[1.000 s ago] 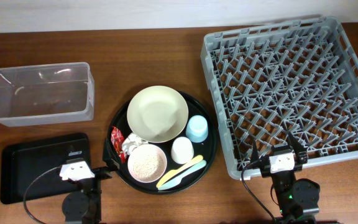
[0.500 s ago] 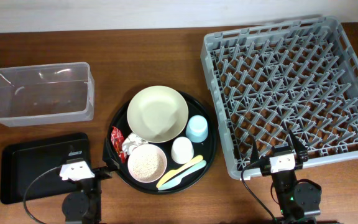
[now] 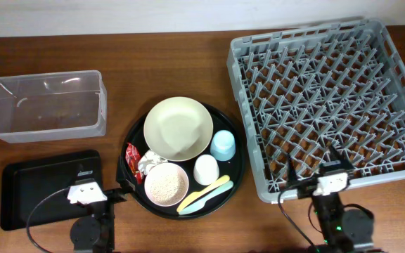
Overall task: Sort waste into correct bins and load items into the dishwasher rack
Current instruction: 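Move the right gripper over the white cup and grasp it, then carry the white cup with the right gripper into the rack's right side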
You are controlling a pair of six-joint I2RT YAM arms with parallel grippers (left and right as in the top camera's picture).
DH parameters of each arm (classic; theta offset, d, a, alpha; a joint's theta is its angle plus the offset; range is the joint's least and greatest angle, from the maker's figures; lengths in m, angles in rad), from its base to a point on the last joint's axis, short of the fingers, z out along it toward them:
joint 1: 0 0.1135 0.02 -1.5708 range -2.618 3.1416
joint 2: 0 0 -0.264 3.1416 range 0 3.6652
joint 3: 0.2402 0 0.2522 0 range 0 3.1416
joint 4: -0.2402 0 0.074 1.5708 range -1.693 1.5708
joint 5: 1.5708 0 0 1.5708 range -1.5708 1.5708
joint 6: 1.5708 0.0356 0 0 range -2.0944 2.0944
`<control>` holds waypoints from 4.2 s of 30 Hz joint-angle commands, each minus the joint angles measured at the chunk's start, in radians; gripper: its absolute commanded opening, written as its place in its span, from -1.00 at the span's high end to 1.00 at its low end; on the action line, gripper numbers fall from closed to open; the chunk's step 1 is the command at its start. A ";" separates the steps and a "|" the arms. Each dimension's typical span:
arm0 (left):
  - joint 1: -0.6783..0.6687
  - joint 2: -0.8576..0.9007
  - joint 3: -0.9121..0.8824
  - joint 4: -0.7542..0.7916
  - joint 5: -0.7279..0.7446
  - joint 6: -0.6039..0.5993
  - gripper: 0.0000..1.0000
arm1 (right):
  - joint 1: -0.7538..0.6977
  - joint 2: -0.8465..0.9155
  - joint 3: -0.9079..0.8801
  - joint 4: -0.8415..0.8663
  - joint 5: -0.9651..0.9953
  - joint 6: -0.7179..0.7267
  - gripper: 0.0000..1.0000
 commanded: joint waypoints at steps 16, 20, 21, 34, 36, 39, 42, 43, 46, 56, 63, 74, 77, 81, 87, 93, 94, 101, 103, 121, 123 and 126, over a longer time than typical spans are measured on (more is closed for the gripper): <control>0.005 -0.008 -0.005 0.001 0.011 0.017 -0.99 | -0.006 0.899 0.976 -0.626 -0.632 0.129 -0.97; 0.005 -0.008 -0.005 0.001 0.011 0.017 -0.99 | 0.039 1.017 0.986 -0.526 -0.677 0.301 -0.97; 0.005 -0.008 -0.005 0.001 0.011 0.017 -0.99 | 0.064 1.038 0.990 -0.526 -0.654 0.307 -0.96; 0.005 -0.008 -0.005 0.001 0.010 0.017 -0.99 | 0.676 1.431 1.080 -0.627 0.113 0.349 -0.96; 0.005 -0.008 -0.005 0.001 0.011 0.017 -0.99 | 0.682 1.484 1.080 -0.616 0.114 0.348 -0.97; 0.005 -0.008 -0.005 0.001 0.010 0.017 -0.99 | 0.681 1.581 1.080 -0.600 0.117 0.345 -0.96; 0.005 -0.008 -0.005 0.001 0.011 0.017 -0.99 | 0.681 1.635 1.080 -0.595 0.120 0.345 -0.99; 0.005 -0.008 -0.005 0.001 0.011 0.017 -0.99 | 0.681 1.647 1.080 -0.598 0.120 0.345 -0.96; 0.005 -0.008 -0.005 0.001 0.011 0.017 -0.99 | 0.681 1.678 1.080 -0.612 0.109 0.345 -0.78; 0.005 -0.008 -0.005 0.001 0.011 0.017 -0.99 | 0.681 1.671 1.082 -0.648 0.041 0.247 -0.68; 0.005 -0.008 -0.005 0.001 0.011 0.017 -0.99 | 0.681 1.605 1.147 -0.793 -0.014 0.154 -0.83; 0.005 -0.008 -0.005 0.001 0.011 0.017 -0.99 | 0.721 1.706 1.143 -0.803 -0.124 -0.057 -0.82; 0.005 -0.008 -0.005 0.001 0.011 0.017 -0.99 | 0.727 1.708 1.143 -0.800 -0.109 -0.053 -0.82; 0.005 -0.008 -0.005 0.001 0.011 0.017 -0.99 | 0.727 1.708 1.143 -0.786 0.000 0.004 -0.81; 0.005 -0.008 -0.005 0.001 0.011 0.017 -0.99 | 0.727 1.708 1.143 -0.696 0.004 0.062 -0.72; 0.005 -0.008 -0.005 0.001 0.011 0.017 -0.99 | 0.727 1.708 1.142 -0.708 0.004 0.075 -0.72; 0.005 -0.008 -0.005 0.001 0.011 0.017 -0.99 | 0.727 1.709 1.139 -0.714 0.004 0.075 -0.71; 0.005 -0.008 -0.005 0.001 0.011 0.017 -0.99 | 0.727 1.748 1.120 -0.701 0.003 0.075 -0.59; 0.005 -0.008 -0.005 0.001 0.011 0.017 -0.99 | 0.727 1.755 1.120 -0.699 0.003 0.075 -0.54; 0.005 -0.008 -0.005 0.001 0.011 0.017 -0.99 | 0.727 1.705 1.342 -0.917 0.005 0.076 -0.10; 0.005 -0.008 -0.005 0.001 0.011 0.017 -0.99 | 0.727 1.699 1.409 -0.969 0.005 0.076 -0.05; 0.005 -0.008 -0.005 0.001 0.011 0.017 -0.99 | 0.727 1.694 1.527 -1.049 0.009 0.081 -0.03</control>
